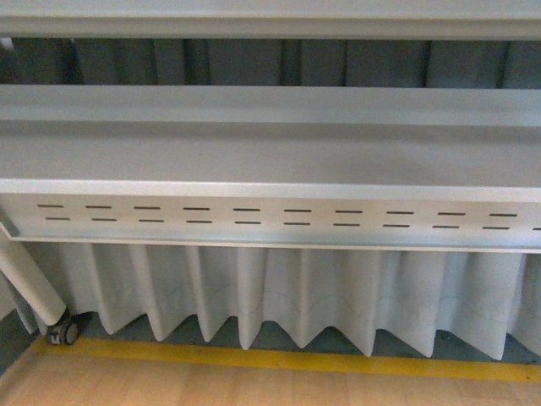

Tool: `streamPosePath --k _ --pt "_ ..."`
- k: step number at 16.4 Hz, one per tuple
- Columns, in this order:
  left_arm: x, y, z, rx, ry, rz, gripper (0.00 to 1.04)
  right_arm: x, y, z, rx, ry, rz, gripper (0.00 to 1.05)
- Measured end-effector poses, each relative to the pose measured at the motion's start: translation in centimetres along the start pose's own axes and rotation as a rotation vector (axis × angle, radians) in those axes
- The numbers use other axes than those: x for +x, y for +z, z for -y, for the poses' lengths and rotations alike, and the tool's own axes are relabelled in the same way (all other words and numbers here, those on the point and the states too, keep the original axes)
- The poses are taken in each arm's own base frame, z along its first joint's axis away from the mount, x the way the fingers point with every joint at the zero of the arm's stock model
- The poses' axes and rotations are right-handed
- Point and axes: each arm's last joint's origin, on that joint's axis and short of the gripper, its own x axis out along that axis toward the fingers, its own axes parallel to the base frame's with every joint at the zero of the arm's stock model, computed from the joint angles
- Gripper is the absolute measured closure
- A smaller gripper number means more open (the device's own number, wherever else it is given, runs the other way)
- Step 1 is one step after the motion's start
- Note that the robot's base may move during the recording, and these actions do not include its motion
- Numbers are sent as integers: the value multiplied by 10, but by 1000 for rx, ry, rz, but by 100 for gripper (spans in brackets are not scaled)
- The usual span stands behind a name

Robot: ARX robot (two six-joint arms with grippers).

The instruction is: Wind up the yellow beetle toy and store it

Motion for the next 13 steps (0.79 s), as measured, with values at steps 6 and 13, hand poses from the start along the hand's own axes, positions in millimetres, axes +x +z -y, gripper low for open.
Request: streamPosePath --k 6,13 --pt "0 0 0 0 0 0 7 0 0 0 0 0 0 7" --pt "0 0 0 0 0 0 7 0 0 0 0 0 0 7"
